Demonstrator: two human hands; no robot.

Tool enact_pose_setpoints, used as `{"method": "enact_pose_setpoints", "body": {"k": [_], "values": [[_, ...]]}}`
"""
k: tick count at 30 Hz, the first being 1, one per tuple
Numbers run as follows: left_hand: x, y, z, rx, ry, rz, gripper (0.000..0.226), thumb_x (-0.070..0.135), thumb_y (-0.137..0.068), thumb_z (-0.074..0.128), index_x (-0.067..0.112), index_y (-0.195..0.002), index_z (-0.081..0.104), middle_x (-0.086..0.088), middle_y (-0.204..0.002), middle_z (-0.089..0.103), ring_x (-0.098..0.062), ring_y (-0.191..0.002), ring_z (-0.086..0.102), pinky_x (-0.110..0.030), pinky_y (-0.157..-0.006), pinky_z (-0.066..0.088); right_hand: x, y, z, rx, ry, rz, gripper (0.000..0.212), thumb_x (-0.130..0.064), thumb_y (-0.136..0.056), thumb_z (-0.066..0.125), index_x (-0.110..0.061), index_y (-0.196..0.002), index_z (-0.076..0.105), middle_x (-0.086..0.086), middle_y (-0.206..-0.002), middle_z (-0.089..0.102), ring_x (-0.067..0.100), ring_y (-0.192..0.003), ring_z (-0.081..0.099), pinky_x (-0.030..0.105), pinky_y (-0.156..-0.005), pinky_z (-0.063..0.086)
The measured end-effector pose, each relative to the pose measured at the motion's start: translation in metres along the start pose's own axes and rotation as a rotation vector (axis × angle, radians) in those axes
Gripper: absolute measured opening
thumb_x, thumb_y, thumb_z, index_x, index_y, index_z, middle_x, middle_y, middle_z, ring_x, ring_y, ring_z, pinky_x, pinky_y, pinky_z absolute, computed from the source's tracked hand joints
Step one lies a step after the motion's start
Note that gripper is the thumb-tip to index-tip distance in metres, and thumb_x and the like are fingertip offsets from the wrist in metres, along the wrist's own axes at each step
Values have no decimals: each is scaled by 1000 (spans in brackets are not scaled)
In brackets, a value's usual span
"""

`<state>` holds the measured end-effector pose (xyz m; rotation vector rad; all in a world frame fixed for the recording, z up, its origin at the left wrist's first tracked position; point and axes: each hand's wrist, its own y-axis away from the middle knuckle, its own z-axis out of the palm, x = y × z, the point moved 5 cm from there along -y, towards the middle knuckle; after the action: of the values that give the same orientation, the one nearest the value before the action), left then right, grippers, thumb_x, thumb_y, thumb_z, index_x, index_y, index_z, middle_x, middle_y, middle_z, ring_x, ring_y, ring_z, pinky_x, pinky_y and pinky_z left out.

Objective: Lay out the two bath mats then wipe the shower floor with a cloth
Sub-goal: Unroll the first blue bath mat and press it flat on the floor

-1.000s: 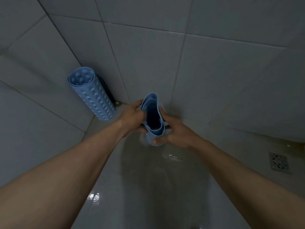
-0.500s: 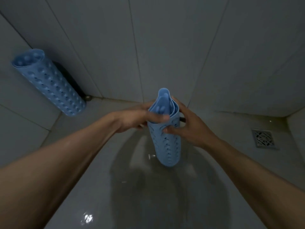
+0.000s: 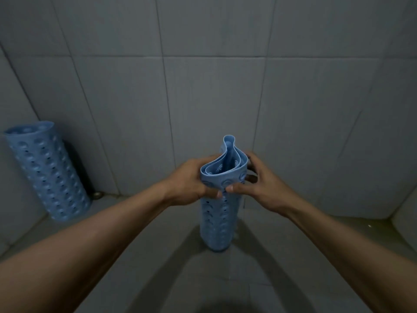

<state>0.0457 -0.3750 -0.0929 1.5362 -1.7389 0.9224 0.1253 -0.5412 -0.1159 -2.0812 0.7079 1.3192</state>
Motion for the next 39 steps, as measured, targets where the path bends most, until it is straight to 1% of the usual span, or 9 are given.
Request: {"method": "enact_pose_setpoints", "body": {"k": [6, 11, 16, 19, 25, 30, 34, 36, 39], "values": [[-15, 35, 24, 269, 38, 106, 91, 10, -67, 90, 41, -141, 48, 23, -127, 63, 4, -120, 58, -26, -98, 53, 9, 30, 32, -25, 103, 7, 95, -13, -79, 83, -40, -147, 23, -27, -136, 43, -21, -115, 46, 8, -94, 44], [-41, 66, 51, 338, 55, 174, 84, 12, -73, 88, 40, -142, 48, 29, -127, 62, 6, -118, 58, -19, -95, 52, 39, 61, 59, 67, 36, 91, 96, -28, -71, 86, -39, -144, 25, -22, -138, 50, 3, -132, 48, 35, -110, 45], [-58, 88, 67, 366, -8, 213, 76, 4, -83, 78, 35, -146, 48, 19, -133, 61, 1, -121, 58, -17, -97, 49, 45, 84, 79, 145, 106, 68, 86, -22, -76, 86, -40, -142, 34, -19, -134, 55, -8, -119, 54, 14, -95, 48], [-70, 94, 75, 340, -70, 219, 73, 11, -83, 80, 37, -143, 46, 16, -135, 57, -5, -123, 57, -21, -96, 50, 57, 94, 85, 134, 188, 83, 85, -25, -80, 83, -51, -139, 28, -17, -132, 57, -3, -116, 58, 22, -94, 52], [-101, 104, 110, 156, -55, 12, 72, 17, -84, 73, 46, -139, 36, 14, -127, 62, -3, -112, 62, -27, -93, 54, 82, 115, 93, 76, 210, 184, 89, -10, -84, 76, -52, -136, 18, -17, -119, 54, 13, -104, 68, 38, -90, 58], [-116, 108, 123, 84, 391, -240, 40, -20, -81, 53, 8, -109, 60, -4, -116, 67, -16, -105, 69, -37, -93, 56, 109, 127, 97, 36, -166, 428, 59, 11, -89, 55, -23, -135, 43, 2, -133, 53, 23, -114, 61, 50, -91, 57], [-129, 108, 140, 198, 767, -752, 17, 17, -96, 43, 10, -97, 59, -12, -93, 66, -31, -76, 63, -48, -83, 52, 132, 137, 109, 161, -664, 713, 36, -7, -99, 38, -12, -130, 55, 16, -117, 68, 41, -108, 66, 65, -92, 51], [-129, 108, 152, 130, 763, -809, 34, 42, -102, 40, 15, -106, 61, -9, -96, 65, -30, -80, 65, -44, -76, 56, 135, 141, 123, 173, -698, 748, 36, -25, -101, 45, -11, -134, 53, 13, -97, 74, 33, -86, 74, 57, -78, 59], [-140, 101, 166, 66, 657, -762, 45, 58, -98, 46, 26, -127, 56, -4, -110, 68, -26, -93, 68, -38, -66, 57, 149, 143, 132, 223, -647, 699, 41, -34, -103, 51, -17, -140, 44, 14, -118, 67, 28, -88, 73, 39, -57, 60]]}}
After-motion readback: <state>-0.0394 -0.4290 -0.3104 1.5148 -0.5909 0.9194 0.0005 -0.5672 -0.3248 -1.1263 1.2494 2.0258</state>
